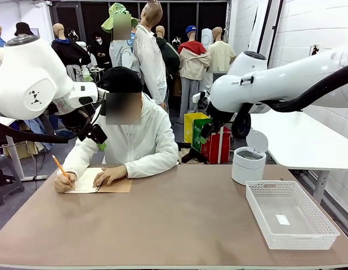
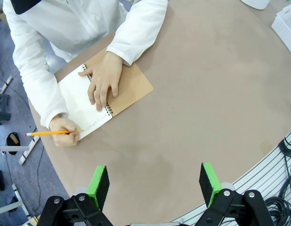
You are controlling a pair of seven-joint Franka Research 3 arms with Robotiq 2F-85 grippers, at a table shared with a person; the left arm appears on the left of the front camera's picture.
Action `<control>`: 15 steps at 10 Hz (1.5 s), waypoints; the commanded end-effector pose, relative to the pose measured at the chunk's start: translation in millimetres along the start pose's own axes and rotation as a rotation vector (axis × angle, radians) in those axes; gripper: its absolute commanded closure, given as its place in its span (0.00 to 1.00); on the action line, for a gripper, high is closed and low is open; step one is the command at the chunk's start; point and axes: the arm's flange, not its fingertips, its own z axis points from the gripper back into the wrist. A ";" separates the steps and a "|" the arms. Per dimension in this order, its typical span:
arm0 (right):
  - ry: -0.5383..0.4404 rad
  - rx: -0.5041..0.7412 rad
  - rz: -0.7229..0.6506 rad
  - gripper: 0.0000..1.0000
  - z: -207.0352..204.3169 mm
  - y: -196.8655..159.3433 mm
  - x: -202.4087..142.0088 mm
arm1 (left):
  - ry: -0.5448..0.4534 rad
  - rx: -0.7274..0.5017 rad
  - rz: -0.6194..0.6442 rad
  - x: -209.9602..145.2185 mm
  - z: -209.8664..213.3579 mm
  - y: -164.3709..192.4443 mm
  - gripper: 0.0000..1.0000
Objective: Sort the paper based on its condition.
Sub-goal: If a person hands you a paper, place it in the Organizing basket , and if it's crumpled, put it in the Trash can.
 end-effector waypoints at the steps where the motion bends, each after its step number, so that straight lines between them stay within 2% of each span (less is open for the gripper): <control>1: -0.039 0.055 0.002 0.00 8.4 6.0 -16.3 | -0.006 -0.002 0.002 0.2 0.5 0.9 0.00; 5: -0.206 0.130 0.007 0.00 30.8 42.4 -44.0 | -0.006 -0.002 0.002 0.2 0.5 0.9 0.00; 10: -0.271 0.138 0.052 0.00 42.7 69.1 -61.7 | -0.006 -0.002 0.002 0.2 0.5 0.9 0.00; 13: -0.284 0.160 0.071 0.00 42.2 73.2 -62.8 | -0.006 -0.002 0.002 0.2 0.5 0.9 0.00; 14: -0.285 0.164 0.080 0.00 42.0 73.1 -64.4 | -0.006 -0.002 0.002 0.2 0.5 0.9 0.00; 15: -0.238 0.131 0.056 0.00 48.4 76.9 -53.2 | -0.006 -0.002 0.002 0.2 0.5 0.9 0.00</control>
